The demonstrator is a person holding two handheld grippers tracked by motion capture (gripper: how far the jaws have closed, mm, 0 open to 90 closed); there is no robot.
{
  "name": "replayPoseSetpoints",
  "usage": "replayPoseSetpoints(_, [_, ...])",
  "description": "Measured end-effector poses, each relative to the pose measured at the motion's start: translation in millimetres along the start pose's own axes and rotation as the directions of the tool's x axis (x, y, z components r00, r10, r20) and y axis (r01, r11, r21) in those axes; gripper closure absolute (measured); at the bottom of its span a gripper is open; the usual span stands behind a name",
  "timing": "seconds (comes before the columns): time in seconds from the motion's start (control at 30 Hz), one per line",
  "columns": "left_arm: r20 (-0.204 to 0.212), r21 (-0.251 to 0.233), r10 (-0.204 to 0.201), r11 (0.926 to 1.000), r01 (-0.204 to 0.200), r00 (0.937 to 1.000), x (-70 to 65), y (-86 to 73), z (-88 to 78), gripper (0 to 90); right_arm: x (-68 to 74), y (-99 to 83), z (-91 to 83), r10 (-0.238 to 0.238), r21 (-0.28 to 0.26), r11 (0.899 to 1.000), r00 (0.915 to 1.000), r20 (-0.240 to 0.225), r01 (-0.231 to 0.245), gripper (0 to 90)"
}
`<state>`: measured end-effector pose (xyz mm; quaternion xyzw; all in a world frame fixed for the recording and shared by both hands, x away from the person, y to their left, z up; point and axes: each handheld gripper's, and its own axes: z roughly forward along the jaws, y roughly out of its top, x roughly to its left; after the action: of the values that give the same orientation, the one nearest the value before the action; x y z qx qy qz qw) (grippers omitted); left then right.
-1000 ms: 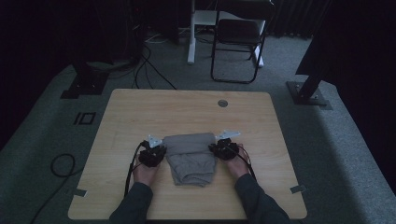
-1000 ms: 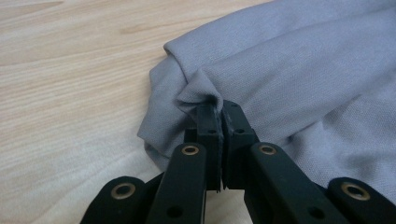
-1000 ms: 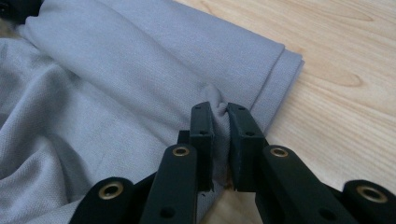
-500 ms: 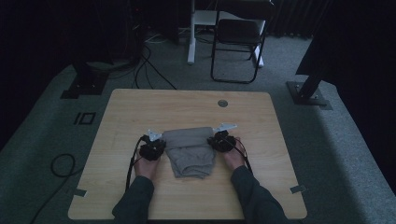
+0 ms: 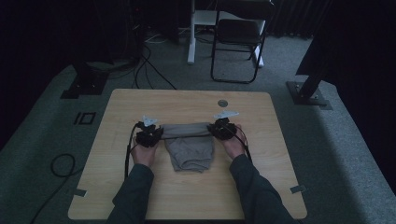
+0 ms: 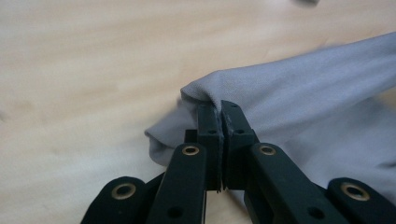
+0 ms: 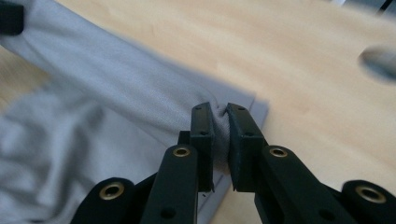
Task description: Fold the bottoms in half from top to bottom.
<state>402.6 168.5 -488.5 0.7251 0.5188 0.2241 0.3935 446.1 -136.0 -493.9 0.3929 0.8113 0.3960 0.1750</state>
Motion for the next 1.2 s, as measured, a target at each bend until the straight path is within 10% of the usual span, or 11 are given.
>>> replayPoseSetpoints(0.27, [0.039, -0.129, 0.021, 0.9915, -0.016, 0.9990, -8.8, 21.3, -42.4, 88.5, -0.1, 20.9, -44.2, -0.011, -0.141, 0.990, 0.9999, -0.002, 0.011, 82.3])
replayPoseSetpoints(0.5, [0.070, -0.157, 0.041, 0.9872, -0.030, 0.9967, -18.4, 3.4, -65.3, 88.5, 11.4, 11.6, -69.9, -0.063, -0.180, 0.982, 0.9979, -0.018, 0.058, 82.2])
replayPoseSetpoints(1.03, [0.148, 0.011, 0.002, 0.9999, -0.004, 0.9890, -39.5, -94.1, -63.3, 87.5, 46.7, -93.5, -69.2, -0.077, -0.047, 0.996, 0.9897, -0.120, 0.072, 81.0])
replayPoseSetpoints(1.2, [0.175, 0.029, 0.020, 0.9993, -0.026, 0.9843, -43.1, -97.9, -61.9, 72.1, 45.7, -95.6, -67.6, -0.080, -0.029, 0.997, 0.9892, -0.123, 0.077, 63.0])
